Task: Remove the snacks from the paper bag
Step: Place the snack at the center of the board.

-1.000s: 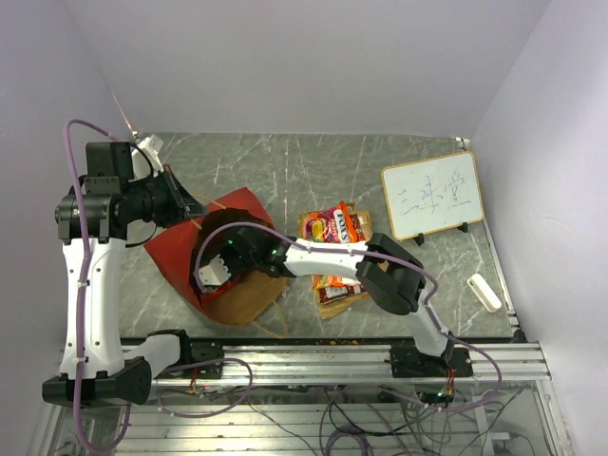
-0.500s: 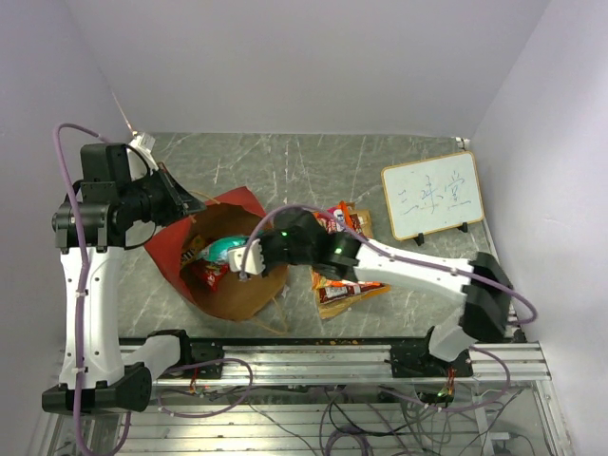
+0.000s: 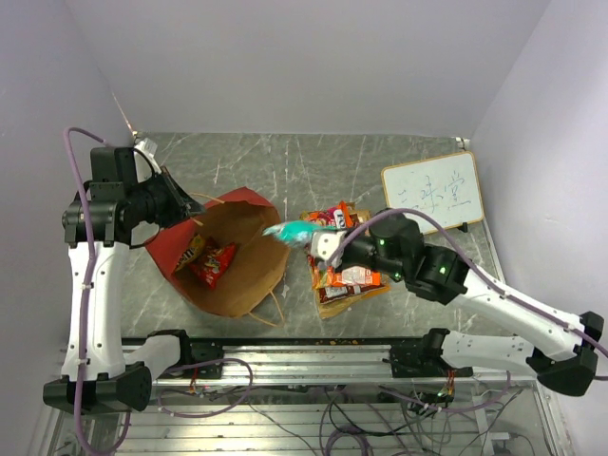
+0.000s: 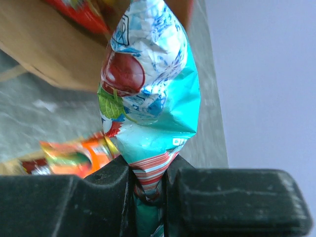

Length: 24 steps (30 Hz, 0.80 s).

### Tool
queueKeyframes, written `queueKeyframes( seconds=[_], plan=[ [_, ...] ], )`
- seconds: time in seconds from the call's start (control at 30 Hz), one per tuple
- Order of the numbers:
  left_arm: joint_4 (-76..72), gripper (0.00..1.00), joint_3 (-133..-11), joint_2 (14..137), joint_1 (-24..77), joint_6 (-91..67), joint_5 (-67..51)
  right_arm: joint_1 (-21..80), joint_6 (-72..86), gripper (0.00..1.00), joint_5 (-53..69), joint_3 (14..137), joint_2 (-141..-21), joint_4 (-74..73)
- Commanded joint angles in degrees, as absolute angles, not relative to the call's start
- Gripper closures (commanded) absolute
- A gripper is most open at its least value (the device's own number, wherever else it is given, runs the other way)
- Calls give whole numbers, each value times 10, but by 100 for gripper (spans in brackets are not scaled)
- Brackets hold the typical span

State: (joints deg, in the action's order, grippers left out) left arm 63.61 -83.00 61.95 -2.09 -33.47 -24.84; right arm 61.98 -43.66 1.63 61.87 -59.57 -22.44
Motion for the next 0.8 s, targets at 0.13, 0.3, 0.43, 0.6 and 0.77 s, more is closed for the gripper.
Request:
queueKeyframes(
  seconds=[0.13,0.3,0.43,0.6,0.77],
  plan=[
    [621,93,-859,634,-19,-337,-243,476,-454,100,-67,581,-631,-216],
    [618,93,-873,640,-19,-338,-249,428,-497,100,-71,535,-683,-147],
    [617,93,-870,637,-19,-339,-246,418,-533,100,-65,530,-724,-116],
    [617,93,-865,626,-19,-346,-245,414,-583,100,-82,511,-745,-79],
    [614,93,-859,626,-19,-346,-249,411,-621,100,-83,482,-756,-55]
  ],
)
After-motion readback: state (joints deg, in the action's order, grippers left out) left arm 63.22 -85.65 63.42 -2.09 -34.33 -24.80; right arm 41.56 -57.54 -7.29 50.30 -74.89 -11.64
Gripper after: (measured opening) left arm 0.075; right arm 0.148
